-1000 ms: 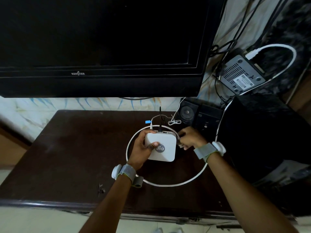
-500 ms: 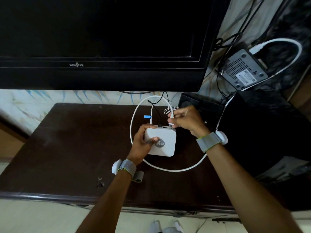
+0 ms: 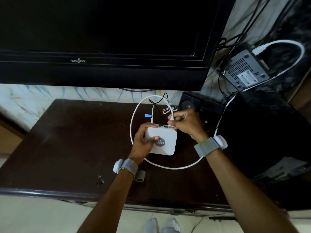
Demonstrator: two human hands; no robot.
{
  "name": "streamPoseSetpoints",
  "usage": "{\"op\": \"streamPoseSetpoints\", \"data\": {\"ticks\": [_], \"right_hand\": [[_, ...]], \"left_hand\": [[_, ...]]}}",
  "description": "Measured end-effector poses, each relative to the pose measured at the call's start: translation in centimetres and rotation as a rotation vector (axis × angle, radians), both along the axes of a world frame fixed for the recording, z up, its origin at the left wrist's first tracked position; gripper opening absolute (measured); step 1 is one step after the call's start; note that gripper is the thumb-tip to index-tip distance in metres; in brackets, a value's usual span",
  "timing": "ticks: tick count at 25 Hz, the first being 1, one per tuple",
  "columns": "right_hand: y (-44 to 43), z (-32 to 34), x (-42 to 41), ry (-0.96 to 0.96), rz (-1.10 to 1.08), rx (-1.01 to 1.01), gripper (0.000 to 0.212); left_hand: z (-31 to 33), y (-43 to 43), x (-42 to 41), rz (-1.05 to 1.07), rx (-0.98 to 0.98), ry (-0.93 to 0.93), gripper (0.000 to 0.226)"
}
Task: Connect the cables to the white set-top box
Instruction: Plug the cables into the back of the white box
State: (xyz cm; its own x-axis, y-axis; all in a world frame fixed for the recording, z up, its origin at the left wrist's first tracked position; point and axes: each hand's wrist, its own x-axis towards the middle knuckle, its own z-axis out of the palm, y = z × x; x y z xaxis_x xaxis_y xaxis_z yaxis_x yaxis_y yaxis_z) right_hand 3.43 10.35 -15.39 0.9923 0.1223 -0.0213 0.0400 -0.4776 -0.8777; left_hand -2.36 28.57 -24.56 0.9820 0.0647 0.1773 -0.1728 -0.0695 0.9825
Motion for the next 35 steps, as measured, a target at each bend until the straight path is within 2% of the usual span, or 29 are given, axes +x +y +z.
{"op": "streamPoseSetpoints", "data": {"ticks": [5,10,22,25,29,31,35], "right_hand": [[0.3,0.2,-0.5,-0.028,-0.023,-0.089,0.022],[0.5,1.2,-1.0,-0.024,0.013,-0.165,0.022],[0.7,0.9,-1.5,-0.048,0.013,-0.189,0.020],[0.9,-0.5,-1.4,-0.008,-0.002,-0.101,0.019],[1.4,-3.0,-3.6,0.292,-0.035,0.274,0.028],[1.7,-4.4,-5.1,0.358,0.000,0.316,0.026],[1.3,-4.9,-4.9,0.332,-0.055,0.223,0.028]], "left_hand": [[0.0,-0.3,-0.2,0.029,-0.010,0.000,0.041],[0.1,-0.3,-0.3,0.019,-0.009,-0.012,0.034],[0.4,0.0,-0.6,-0.017,-0.020,-0.010,0.035],[0.4,0.2,-0.4,-0.026,-0.021,0.000,0.034],[0.6,0.3,-0.4,-0.016,-0.037,0.001,0.033],[0.3,0.2,-0.2,-0.003,-0.032,0.039,0.033],[1.5,-0.3,0.2,-0.042,-0.035,0.146,0.035]]}}
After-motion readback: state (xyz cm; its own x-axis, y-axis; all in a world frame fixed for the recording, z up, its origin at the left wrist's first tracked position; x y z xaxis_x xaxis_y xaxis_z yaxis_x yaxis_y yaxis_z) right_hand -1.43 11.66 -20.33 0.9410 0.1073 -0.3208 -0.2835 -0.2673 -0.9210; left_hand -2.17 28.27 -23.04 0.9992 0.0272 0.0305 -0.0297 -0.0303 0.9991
